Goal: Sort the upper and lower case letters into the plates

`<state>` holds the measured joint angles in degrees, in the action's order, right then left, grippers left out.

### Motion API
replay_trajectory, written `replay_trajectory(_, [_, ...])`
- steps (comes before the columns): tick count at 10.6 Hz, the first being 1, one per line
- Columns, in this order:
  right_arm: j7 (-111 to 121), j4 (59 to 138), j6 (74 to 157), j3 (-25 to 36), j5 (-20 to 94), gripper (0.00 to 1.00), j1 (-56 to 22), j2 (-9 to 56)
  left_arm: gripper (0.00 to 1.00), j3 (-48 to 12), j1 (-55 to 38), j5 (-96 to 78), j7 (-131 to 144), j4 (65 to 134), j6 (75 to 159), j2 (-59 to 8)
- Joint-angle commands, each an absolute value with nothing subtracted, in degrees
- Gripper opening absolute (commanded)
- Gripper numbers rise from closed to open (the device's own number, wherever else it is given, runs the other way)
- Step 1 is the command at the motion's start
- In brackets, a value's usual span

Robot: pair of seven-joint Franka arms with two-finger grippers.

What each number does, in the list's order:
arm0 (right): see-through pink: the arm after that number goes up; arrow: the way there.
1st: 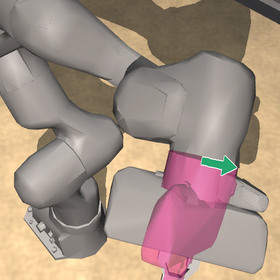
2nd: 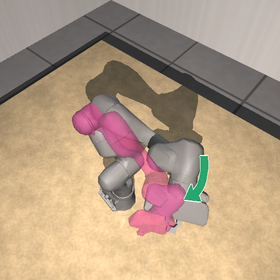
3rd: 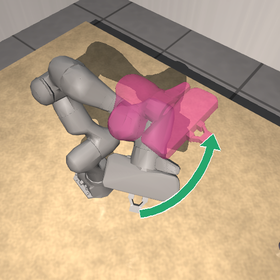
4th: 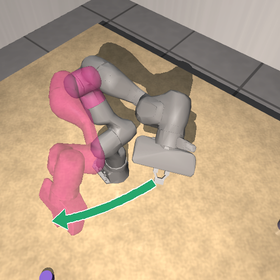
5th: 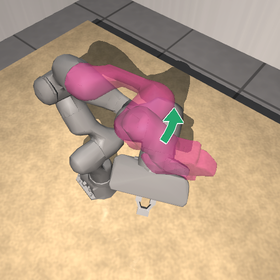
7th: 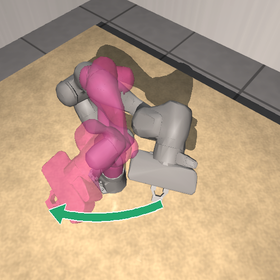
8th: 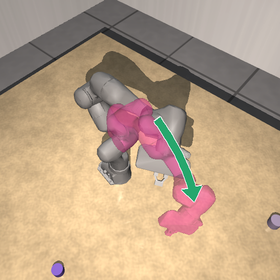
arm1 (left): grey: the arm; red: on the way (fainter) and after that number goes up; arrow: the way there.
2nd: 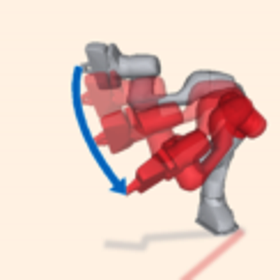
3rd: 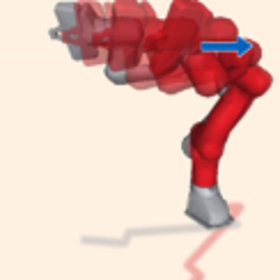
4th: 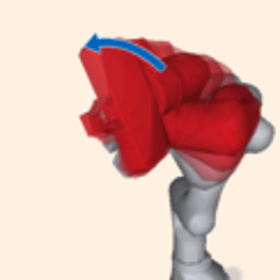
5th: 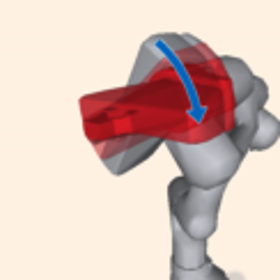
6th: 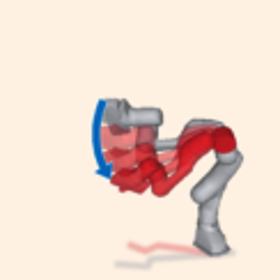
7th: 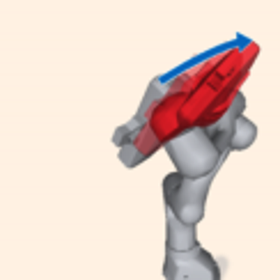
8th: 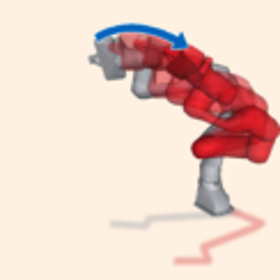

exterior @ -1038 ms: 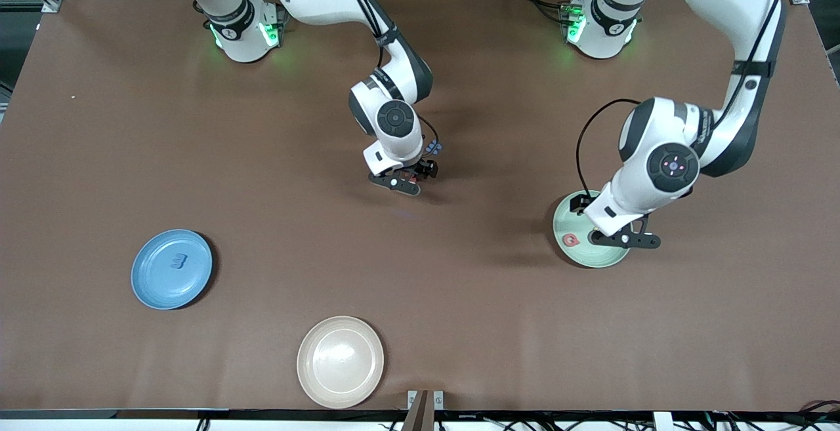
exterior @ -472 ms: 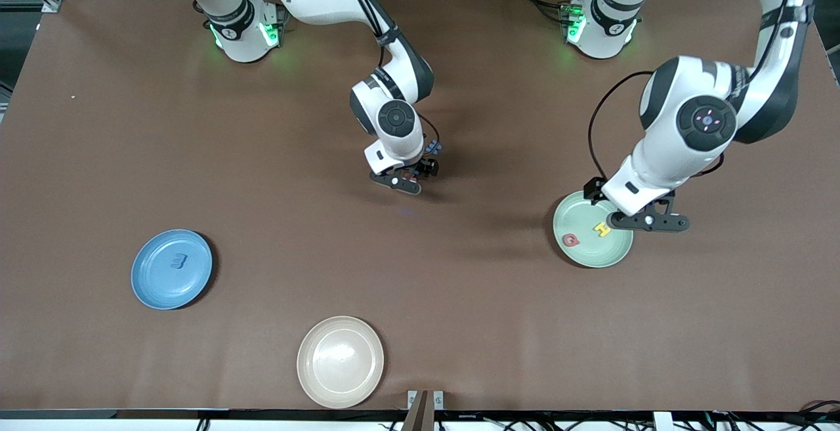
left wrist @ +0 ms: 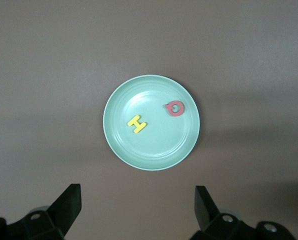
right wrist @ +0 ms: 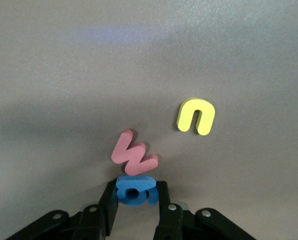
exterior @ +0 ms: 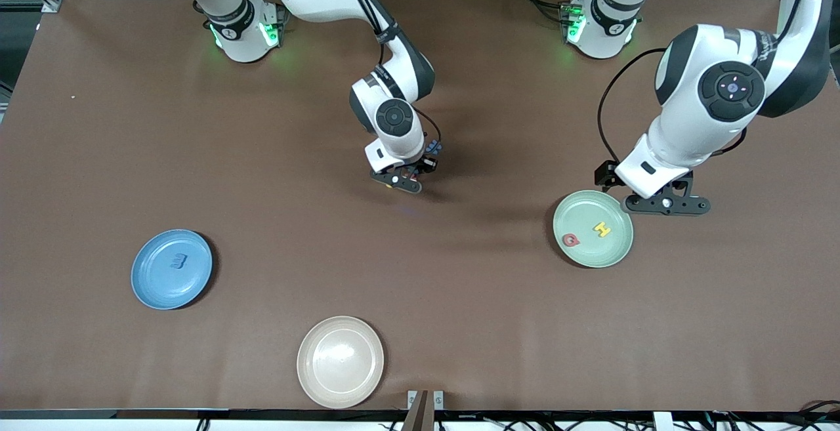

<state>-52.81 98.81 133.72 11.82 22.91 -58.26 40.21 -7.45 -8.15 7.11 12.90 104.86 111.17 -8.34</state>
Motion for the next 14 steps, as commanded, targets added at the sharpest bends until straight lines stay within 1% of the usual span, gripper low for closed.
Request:
replay_trajectory(1, [-52.2, 99.6, 134.2, 11.3, 24.6, 0.0, -58.4, 39.4, 1.0, -7.3, -8.6, 6.4, 11.8, 104.6, 109.3, -6.8])
replay_trajectory(3, [-49.1, 99.4, 133.9, 11.5, 24.6, 0.0, -56.9, 36.8, 1.0, -7.6, -9.7, 2.8, 11.8, 104.5, 108.7, -5.9])
replay_trajectory(5, [-42.8, 99.2, 130.1, 11.6, 24.5, 0.0, -52.9, 34.5, 1.0, -7.8, -12.2, 1.5, 12.0, 104.2, 108.5, -6.0])
replay_trajectory(8, [-29.8, 99.2, 124.2, 11.9, 23.8, 0.0, -44.4, 30.9, 1.0, -9.0, -14.9, -3.9, 17.6, 104.2, 108.6, -6.2])
replay_trajectory(10, [-21.7, 99.1, 121.3, 12.0, 23.6, 0.0, -38.4, 29.6, 1.0, -8.9, -20.7, -4.5, 28.7, 103.4, 109.2, -7.5])
replay_trajectory(11, [-17.7, 99.1, 119.8, 13.4, 23.1, 0.0, -36.3, 29.3, 1.0, -8.9, -22.8, -4.4, 33.9, 101.6, 109.2, -9.0])
replay_trajectory(12, [-12.8, 99.1, 118.2, 16.2, 22.0, 0.0, -35.1, 29.2, 1.0, -8.8, -25.4, -4.4, 38.1, 100.1, 109.3, -10.7])
replay_trajectory(14, [-5.2, 99.1, 117.3, 20.4, 21.8, 0.0, -32.4, 29.5, 1.0, -8.4, -30.9, -4.9, 47.1, 97.2, 110.8, -14.8])
